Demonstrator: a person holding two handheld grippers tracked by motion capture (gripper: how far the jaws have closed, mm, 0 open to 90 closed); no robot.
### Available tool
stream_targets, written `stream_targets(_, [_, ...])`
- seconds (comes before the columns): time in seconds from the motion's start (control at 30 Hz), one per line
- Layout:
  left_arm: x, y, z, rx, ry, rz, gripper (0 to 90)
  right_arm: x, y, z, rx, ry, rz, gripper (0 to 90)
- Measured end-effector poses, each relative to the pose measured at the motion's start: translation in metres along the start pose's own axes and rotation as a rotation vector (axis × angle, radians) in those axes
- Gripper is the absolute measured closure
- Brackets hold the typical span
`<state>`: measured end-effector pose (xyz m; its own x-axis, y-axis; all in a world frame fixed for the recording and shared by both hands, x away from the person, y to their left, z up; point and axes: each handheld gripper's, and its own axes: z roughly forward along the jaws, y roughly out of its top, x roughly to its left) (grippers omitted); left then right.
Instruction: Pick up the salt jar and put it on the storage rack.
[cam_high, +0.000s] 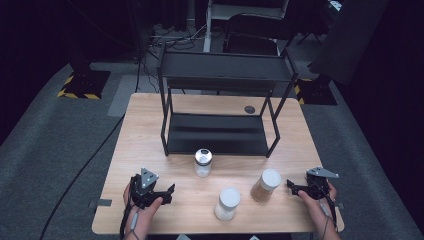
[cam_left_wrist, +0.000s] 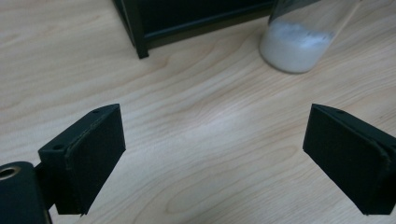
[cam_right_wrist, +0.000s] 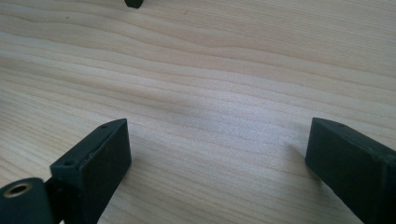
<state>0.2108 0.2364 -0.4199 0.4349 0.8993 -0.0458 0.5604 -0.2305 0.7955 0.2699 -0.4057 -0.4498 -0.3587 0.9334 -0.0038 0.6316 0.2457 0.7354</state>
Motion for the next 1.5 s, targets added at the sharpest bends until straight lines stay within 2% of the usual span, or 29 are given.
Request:
stream_targets(0.13, [-0.003,0.005,-0.005,-0.042,-0.019,0.008,5.2,0.000,0.000,0.000,0.000,0.001,0.000,6.8])
stream_targets(0.37, [-0.010,0.010,-0.014,-0.123,-0.027,0.024,5.0,-0.001,0.000,0.000,0.000,0.008,-0.007,6.8])
stream_targets(0.53, [-0.012,0.012,-0.013,-0.159,-0.040,0.019,4.9,-0.001,0.000,0.000,0.001,0.009,-0.007,6.8])
stream_targets(0.73, [-0.014,0.019,-0.008,-0.188,-0.062,0.019,4.9,-0.001,0.000,0.000,0.001,0.009,-0.007,6.8])
stream_targets(0.93, [-0.017,0.027,-0.006,-0.219,-0.066,0.020,4.9,-0.001,0.000,0.000,0.001,0.011,-0.010,6.8])
stream_targets(1.23, [-0.021,0.038,0.007,-0.245,-0.081,0.020,4.9,-0.001,0.000,0.000,0.001,0.014,-0.012,6.8])
stream_targets(1.5, [-0.027,0.045,0.021,-0.243,-0.094,0.031,4.7,-0.001,0.000,0.000,0.000,0.013,-0.012,6.8])
